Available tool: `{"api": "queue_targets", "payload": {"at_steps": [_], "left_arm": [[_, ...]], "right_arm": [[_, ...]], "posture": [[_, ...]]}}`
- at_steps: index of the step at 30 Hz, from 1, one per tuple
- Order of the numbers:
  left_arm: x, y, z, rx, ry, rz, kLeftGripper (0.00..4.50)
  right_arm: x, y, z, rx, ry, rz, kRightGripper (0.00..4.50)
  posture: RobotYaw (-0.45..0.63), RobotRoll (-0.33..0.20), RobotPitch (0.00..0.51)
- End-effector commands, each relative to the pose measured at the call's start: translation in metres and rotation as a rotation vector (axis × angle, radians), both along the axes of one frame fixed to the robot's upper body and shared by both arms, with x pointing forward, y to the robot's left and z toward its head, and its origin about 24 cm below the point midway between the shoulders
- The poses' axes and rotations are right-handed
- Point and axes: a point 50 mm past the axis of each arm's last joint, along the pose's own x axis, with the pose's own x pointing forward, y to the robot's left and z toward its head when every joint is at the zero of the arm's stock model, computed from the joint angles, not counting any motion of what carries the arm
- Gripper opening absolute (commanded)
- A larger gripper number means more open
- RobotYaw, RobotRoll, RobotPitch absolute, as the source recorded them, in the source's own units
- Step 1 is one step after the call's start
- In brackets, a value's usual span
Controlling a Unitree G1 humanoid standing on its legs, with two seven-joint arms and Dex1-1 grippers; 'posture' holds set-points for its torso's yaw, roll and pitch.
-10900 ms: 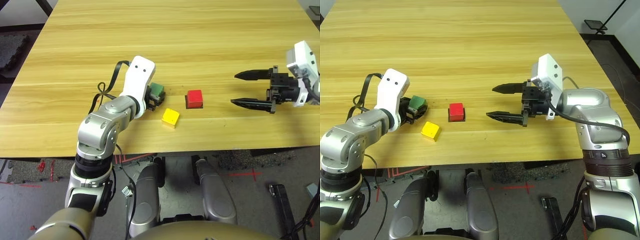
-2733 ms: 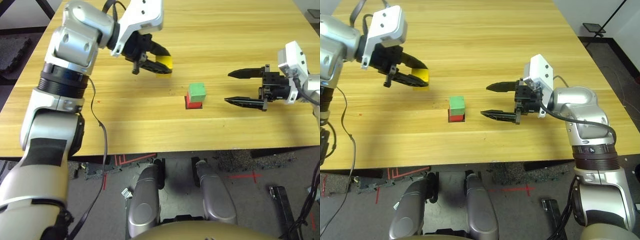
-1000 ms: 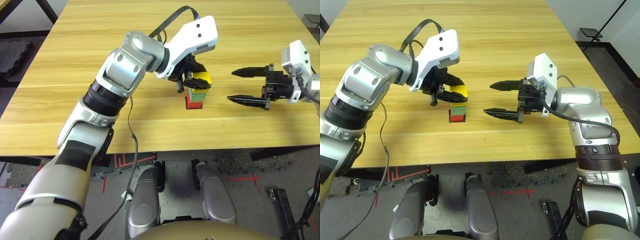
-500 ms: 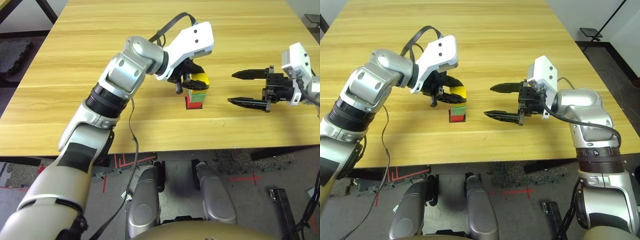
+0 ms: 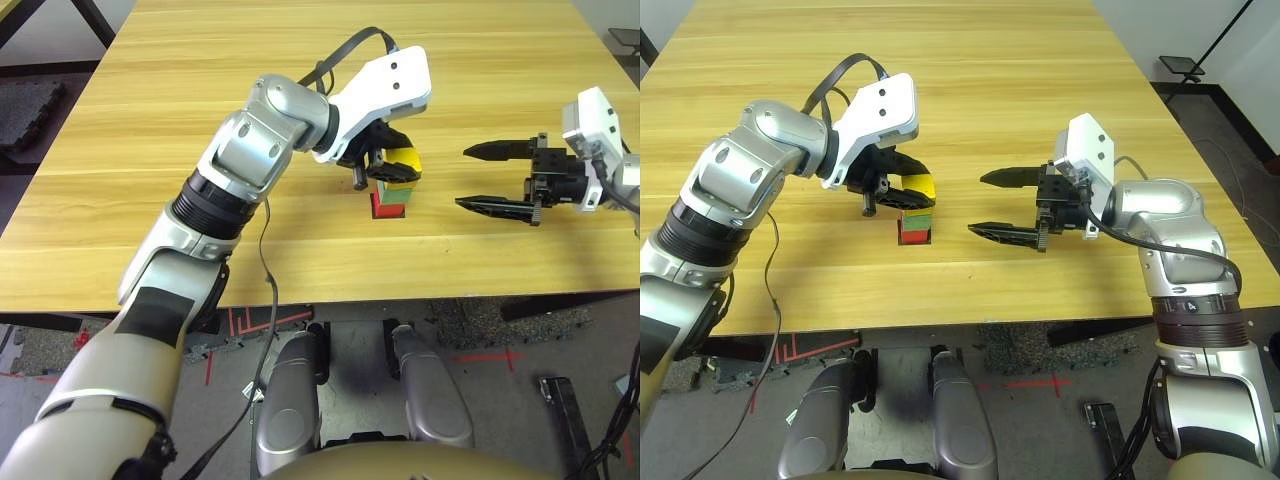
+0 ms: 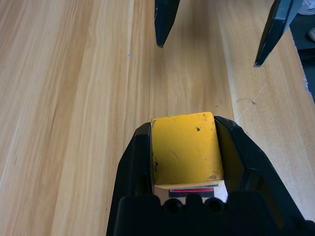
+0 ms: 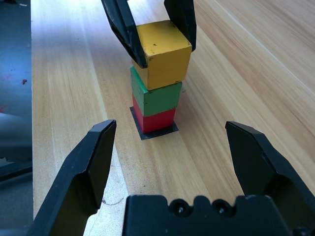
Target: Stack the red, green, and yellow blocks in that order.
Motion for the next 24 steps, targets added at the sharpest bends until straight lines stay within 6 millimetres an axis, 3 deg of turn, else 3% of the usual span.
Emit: {"api": "queue_targets", "payload": {"at_steps": [1, 13, 20, 24], "left_arm": [[-0.001, -0.001, -0.005, 0.020, 0.005, -0.017, 1.91], [-0.003, -0.006, -0.005, 0.062, 0.021, -0.026, 1.91], [-0.005, -0.001, -0.005, 0.084, 0.035, -0.028, 4.27], [-0.005, 0.004, -0.003, 0.101, 0.040, -0.020, 4.44]], "right_arm": [[-0.003, 0.000, 0.001, 0.001, 0.000, 0.008, 4.50], [-0.003, 0.000, 0.000, 0.002, -0.001, -0.001, 4.50], [-0.001, 0.001, 0.000, 0.004, 0.002, 0.002, 4.50], [0.000, 0.002, 0.000, 0.004, 0.004, 0.005, 4.50]], "posture": [[0.15, 0.132, 0.227], [0.15, 0.132, 0.232], [0.16, 0.132, 0.235], [0.17, 0.133, 0.234]]}}
